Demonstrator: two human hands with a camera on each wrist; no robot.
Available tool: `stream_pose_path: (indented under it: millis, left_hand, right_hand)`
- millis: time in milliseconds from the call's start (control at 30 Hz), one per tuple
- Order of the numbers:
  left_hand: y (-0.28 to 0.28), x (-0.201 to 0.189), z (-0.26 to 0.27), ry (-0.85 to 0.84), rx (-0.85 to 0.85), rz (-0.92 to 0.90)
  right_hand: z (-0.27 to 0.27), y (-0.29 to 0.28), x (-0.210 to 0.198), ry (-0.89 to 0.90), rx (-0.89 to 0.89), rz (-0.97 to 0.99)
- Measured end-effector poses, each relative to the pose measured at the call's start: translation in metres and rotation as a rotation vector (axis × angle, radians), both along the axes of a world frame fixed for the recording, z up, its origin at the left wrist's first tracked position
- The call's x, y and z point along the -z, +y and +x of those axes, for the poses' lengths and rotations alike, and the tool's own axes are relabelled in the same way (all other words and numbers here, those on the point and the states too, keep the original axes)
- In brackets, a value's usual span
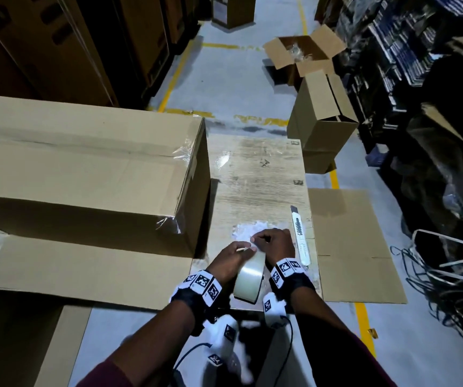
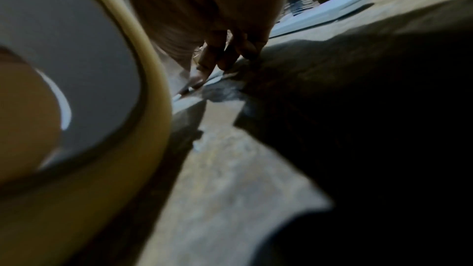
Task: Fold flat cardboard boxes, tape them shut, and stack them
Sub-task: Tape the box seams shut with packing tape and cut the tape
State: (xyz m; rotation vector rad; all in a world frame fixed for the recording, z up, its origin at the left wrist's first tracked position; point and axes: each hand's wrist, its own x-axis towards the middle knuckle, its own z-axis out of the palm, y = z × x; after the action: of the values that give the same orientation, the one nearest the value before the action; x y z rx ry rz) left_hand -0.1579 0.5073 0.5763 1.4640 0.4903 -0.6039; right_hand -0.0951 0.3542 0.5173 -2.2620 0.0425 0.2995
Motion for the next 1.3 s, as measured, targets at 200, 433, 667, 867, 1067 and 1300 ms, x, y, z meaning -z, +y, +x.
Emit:
stream_pose_path:
  millis: [200,433,667,867,1067,1300]
  left_hand:
    - [0.001,0.003,0.006,0.034,0.017,-0.031]
    - [0.011,-0.029,-0.011,-0.062,0.288,0.227]
    - [0.059,-0.151,-0.051,-0.541,0.465,0.286]
    - [0.148,-0.216,-0.028,-0.832,0.055,0.528]
    - [0.181,-0.175,-0.005,-0.838,0.176,0.736]
    - [0.184,-0.172,0.000,-0.822,0.226,0.658]
  right_hand:
    - [0.012,-0.001,-0.004,0.036,0.117,-0.101]
    - [0.020,-0.005,-0.029,0.156,0.058,-0.278]
    - [0.027,0.008,-0.130,-0.075,-0.098,0.178]
    - [-0.008,0.108,-0.196,-0.053,-0.166,0.708]
    - [-0.053,0.128,-0.180,0.034,-0.056,0.825]
    - [-0.059,0.122,-0.187,-0.085,-0.172,0.746]
